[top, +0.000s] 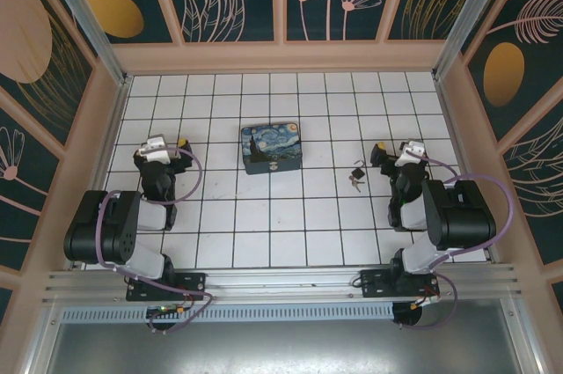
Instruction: Unlock the padlock with the key
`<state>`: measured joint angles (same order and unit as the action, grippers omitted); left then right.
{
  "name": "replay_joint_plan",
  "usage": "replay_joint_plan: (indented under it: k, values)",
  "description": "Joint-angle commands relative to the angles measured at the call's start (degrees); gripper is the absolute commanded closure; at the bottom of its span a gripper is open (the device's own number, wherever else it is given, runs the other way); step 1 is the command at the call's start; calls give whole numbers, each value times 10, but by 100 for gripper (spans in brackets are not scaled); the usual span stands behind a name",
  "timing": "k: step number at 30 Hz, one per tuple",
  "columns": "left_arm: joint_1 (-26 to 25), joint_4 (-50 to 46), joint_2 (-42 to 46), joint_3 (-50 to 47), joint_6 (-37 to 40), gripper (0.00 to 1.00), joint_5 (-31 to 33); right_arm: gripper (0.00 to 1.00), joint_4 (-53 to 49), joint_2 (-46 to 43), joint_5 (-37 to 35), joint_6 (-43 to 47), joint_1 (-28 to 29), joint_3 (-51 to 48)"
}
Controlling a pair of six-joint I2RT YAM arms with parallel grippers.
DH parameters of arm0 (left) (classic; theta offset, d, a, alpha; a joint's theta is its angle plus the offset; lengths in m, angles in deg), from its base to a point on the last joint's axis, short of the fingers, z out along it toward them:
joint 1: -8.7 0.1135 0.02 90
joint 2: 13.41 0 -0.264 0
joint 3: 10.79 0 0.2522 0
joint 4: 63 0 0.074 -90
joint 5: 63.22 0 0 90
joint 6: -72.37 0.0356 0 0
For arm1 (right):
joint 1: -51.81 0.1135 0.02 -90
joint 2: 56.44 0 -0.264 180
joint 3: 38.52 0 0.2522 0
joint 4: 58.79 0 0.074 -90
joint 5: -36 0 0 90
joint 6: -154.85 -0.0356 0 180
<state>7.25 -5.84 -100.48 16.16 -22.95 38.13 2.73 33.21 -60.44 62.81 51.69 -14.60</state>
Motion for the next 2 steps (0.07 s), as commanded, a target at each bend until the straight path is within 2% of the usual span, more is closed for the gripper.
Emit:
replay_joint_plan:
  k: [1, 2]
  values:
    - [2, 20, 1, 3, 13, 1, -23, 1, 30, -2, -17, -7, -5, 10]
    - [1, 25, 0, 0, 13, 1, -22, 1, 33, -3, -26, -11, -6, 8]
